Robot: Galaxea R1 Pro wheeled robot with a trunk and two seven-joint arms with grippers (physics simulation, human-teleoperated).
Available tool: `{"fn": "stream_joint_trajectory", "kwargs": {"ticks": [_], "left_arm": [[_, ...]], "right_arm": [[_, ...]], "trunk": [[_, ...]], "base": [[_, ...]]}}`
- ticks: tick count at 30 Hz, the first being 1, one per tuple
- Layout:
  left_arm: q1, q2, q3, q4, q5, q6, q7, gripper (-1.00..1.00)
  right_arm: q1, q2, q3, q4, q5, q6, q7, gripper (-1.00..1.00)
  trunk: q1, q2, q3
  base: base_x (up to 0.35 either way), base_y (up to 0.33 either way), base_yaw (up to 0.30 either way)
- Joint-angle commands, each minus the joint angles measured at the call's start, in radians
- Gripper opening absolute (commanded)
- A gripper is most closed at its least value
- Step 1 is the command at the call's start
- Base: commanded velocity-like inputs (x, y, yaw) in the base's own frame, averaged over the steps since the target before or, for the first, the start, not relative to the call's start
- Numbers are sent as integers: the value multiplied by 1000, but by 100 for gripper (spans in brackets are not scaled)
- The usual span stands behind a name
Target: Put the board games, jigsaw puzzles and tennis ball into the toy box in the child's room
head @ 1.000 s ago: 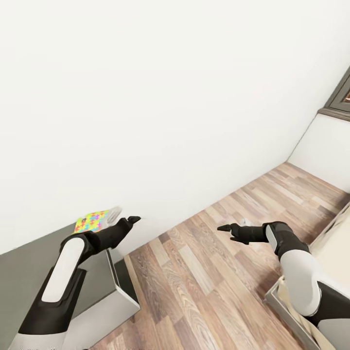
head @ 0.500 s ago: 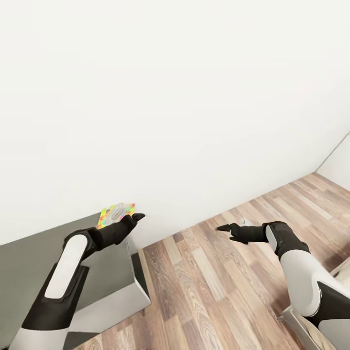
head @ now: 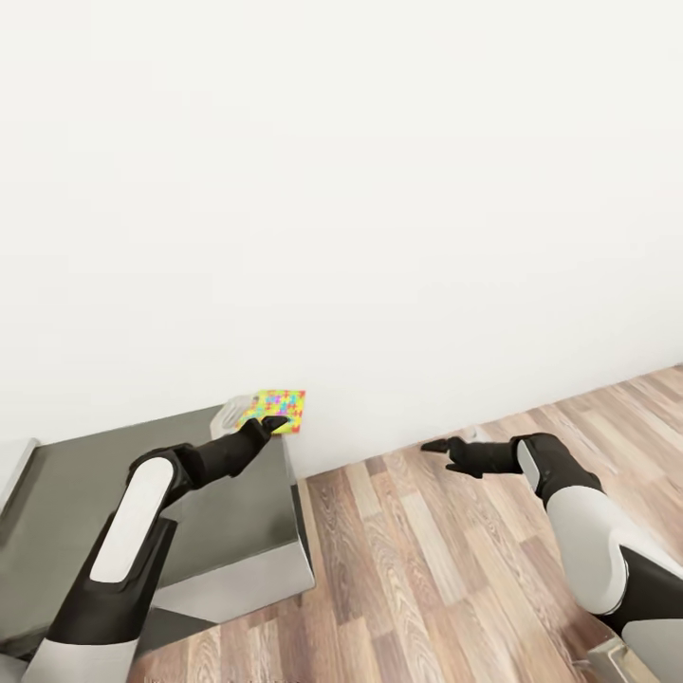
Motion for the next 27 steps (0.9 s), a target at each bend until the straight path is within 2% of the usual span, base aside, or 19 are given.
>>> {"fn": "stream_joint_trajectory", "kwargs": {"ticks": [1,2,6,10,13,19,27], "left_arm": [[-1,-1,0,-1,19,0,9,100],[-1,-1,0,-1,19,0,9,100],[-3,-5,1,0,77,-1,7,100],[-3,-5,1,0,98,-1,5,100],[-3,-4,0,0,116,-1,2,100],[0,0,-4,0,129,0,-3,100],[5,4,-6,0,131,0,-3,100]], "right_arm": [[-2,0,-8,7,10,5,8,100],[-2,0,-8,7,10,5,8,100],[-5,-2,-10,27,6,3,10,100],[-5,-4,-10,31,4,3,16,100],[-6,-10,-10,35,2,2,57,100],[-5,-18,-9,33,7,0,139,100],[-5,-25,-8,34,10,-1,175,100]], "trunk": [[1,-2,-2],[1,-2,-2],[1,-2,-2],[1,-2,-2],[1,-2,-2],[1,-2,-2],[1,-2,-2]], "base": [[0,0,299],[0,0,299],[0,0,300],[0,0,300],[0,0,300],[0,-1,285],[0,-138,142]]}}
